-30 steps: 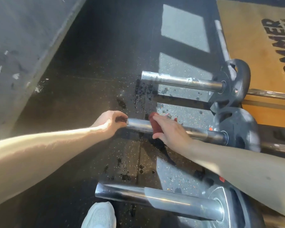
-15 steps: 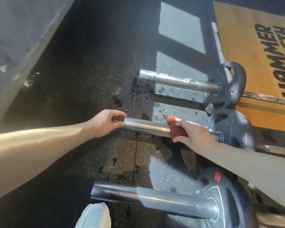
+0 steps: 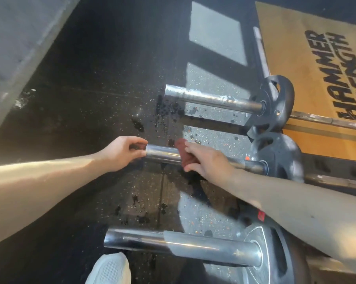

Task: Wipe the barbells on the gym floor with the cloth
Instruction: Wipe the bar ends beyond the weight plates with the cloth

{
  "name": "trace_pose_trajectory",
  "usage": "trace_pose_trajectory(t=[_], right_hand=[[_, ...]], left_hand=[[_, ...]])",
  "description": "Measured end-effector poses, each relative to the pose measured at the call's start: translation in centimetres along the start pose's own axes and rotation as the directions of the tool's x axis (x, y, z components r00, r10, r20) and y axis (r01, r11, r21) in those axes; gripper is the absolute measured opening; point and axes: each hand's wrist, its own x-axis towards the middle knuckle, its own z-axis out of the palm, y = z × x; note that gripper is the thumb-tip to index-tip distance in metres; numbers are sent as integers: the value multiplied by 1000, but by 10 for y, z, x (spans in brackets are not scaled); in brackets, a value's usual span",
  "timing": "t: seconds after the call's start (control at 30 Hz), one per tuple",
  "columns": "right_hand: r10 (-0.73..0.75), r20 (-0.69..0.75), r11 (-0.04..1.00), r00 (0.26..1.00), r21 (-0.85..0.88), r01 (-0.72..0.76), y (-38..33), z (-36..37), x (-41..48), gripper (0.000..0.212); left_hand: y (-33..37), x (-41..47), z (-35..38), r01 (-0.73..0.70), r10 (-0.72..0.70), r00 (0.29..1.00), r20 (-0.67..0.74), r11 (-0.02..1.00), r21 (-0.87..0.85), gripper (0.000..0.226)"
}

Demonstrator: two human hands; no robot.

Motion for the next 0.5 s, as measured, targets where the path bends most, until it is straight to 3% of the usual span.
trace_pose_trajectory(t=[0.1, 0.23, 0.37, 0.5], right_hand=[[194, 17, 973, 981, -128, -191, 50, -26, -39, 59], [323, -33, 902, 946, -293, -318, 80, -42, -65, 48], [282, 0, 940, 959, -199, -276, 48, -29, -45, 53], [83, 36, 995, 996, -65, -81, -15, -1, 8, 42]], left_hand=[[-6, 1, 4, -11, 12, 1000, 20, 1000, -27, 40], [-9, 2, 9, -5, 10, 998, 68, 997, -83, 43], [-7, 2, 15, 30, -20, 997, 72, 990, -140, 37], [-4, 2, 21, 45, -34, 998, 61, 981, -186, 34]])
